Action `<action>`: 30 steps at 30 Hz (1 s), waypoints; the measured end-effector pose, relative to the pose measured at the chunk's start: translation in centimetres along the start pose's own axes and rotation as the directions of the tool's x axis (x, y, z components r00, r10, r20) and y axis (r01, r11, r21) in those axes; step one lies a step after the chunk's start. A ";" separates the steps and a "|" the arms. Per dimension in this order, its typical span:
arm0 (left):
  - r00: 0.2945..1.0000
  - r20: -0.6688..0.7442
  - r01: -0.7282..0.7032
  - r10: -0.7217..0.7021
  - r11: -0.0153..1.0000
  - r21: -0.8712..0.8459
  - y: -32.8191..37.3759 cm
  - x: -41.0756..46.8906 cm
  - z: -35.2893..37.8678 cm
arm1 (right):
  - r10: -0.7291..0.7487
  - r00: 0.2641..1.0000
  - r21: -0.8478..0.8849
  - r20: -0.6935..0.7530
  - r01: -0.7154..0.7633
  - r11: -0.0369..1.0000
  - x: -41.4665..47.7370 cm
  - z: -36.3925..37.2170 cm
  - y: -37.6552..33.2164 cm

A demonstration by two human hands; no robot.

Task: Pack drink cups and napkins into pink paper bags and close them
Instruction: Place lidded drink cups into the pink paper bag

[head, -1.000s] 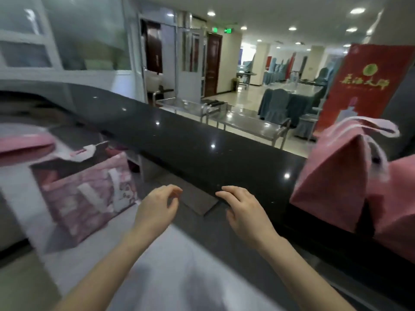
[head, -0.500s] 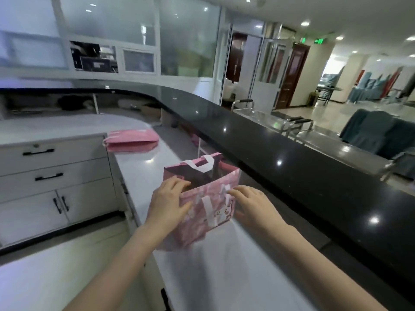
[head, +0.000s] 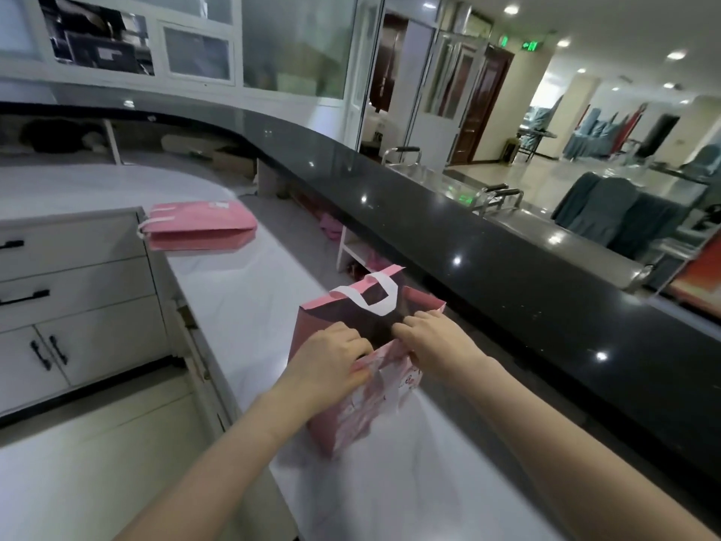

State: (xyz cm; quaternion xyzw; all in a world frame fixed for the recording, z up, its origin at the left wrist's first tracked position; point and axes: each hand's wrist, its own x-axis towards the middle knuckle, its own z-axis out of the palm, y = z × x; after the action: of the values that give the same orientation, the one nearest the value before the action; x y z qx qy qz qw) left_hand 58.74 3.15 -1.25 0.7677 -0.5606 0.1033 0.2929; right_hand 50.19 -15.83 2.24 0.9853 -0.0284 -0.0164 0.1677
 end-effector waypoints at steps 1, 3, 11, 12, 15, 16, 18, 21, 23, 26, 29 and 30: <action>1.000 0.008 -0.004 0.004 1.000 -0.009 0.1 0.0 -0.1 | -0.001 1.000 0.014 0.005 0.001 1.000 -0.4 -0.1 0.0; 0.999 0.043 -0.003 0.004 1.000 -0.021 0.5 0.1 -0.5 | 0.003 1.000 0.045 0.007 -0.003 0.999 -1.7 -0.4 0.0; 0.989 0.005 -0.144 0.145 0.984 -0.109 7.7 -1.3 -1.0 | 0.176 0.982 0.144 -0.066 -0.165 0.976 -15.4 -0.9 0.2; 0.984 0.012 -0.177 0.180 0.975 -0.133 9.6 -1.7 -0.8 | 0.210 0.976 0.163 -0.059 -0.198 0.967 -18.4 -0.9 0.3; 0.947 0.034 -0.305 0.319 0.930 -0.207 16.3 -2.6 0.6 | 0.351 0.935 0.236 -0.049 -0.330 0.914 -28.5 -0.7 0.5; 0.931 0.041 -0.343 0.362 0.910 -0.234 18.9 -2.9 1.3 | 0.402 0.915 0.251 -0.043 -0.380 0.891 -32.1 -0.6 0.4; 0.894 0.046 -0.416 0.445 0.864 -0.284 24.2 -3.7 3.1 | 0.491 0.871 0.261 -0.015 -0.471 0.843 -39.4 -0.5 0.1; 0.840 0.048 -0.493 0.540 0.798 -0.346 32.6 -5.3 6.1 | 0.602 0.797 0.237 0.052 -0.595 0.768 -50.0 -0.2 -0.8; 0.796 0.024 -0.551 0.605 0.740 -0.386 38.1 -6.7 8.3 | 0.683 0.724 0.191 0.100 -0.687 0.701 -56.8 0.0 -1.5; 0.718 -0.007 -0.624 0.696 0.640 -0.448 46.0 -9.1 11.6 | 0.785 0.600 0.142 0.152 -0.799 0.584 -66.1 0.3 -3.1; 0.673 -0.012 -0.641 0.740 0.574 -0.510 53.2 -11.6 14.5 | 0.839 0.507 0.111 0.198 -0.862 0.495 -74.3 0.5 -4.7; 0.659 -0.020 -0.645 0.752 0.551 -0.529 55.5 -12.4 15.3 | 0.854 0.475 0.105 0.212 -0.880 0.463 -76.9 0.6 -5.1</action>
State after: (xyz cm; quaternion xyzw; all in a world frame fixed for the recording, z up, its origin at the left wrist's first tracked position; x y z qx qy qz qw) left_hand 0.65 -6.72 -1.13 0.3835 -0.8540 -0.0161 0.3513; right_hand -26.32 -6.49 1.77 0.8416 -0.5375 0.0104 0.0512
